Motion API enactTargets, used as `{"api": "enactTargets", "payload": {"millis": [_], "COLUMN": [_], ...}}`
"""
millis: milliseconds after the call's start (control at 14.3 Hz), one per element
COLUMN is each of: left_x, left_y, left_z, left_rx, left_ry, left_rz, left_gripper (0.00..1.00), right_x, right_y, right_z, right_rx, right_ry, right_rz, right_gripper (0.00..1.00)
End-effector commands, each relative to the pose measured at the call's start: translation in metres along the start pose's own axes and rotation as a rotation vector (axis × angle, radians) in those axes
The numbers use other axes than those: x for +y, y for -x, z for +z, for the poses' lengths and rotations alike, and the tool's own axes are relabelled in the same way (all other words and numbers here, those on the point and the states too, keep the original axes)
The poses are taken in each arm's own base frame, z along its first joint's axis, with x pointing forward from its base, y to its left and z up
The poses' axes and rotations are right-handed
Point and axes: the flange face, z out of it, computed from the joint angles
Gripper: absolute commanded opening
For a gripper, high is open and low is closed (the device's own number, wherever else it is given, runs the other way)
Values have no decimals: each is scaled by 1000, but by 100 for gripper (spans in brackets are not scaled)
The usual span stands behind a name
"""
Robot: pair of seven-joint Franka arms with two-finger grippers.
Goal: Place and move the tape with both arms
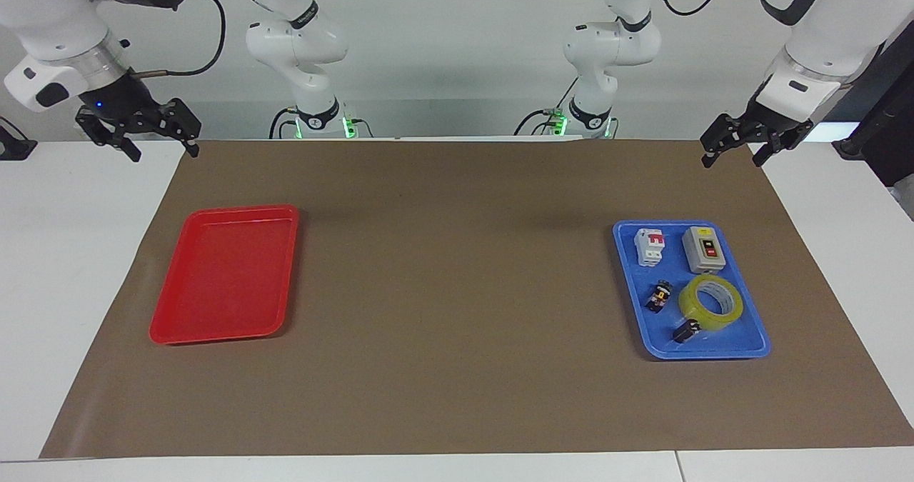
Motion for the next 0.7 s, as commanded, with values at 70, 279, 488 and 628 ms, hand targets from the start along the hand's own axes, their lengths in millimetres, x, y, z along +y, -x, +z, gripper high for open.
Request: {"api": "enactTargets", "payload": {"millis": [70, 279, 488, 628], "left_x": [1, 2, 2, 3], "left_y": [6, 7, 0, 0], "left_z": [-4, -1, -3, -4], "left_rx": [-6, -14, 42, 38], "left_ry": [-13, -12, -15, -15], "left_rz": [9, 10, 22, 21], "left_gripper": [100, 100, 100, 100], "right_x": [1, 1, 0, -1], "right_y": [3, 3, 2, 2], "right_z": [-2, -2, -2, -1], "right_rx": [13, 13, 13, 11], "right_ry": [5, 5, 5, 5], "right_rz": [-22, -22, -22, -24], "right_gripper": [100, 100, 100, 100]}}
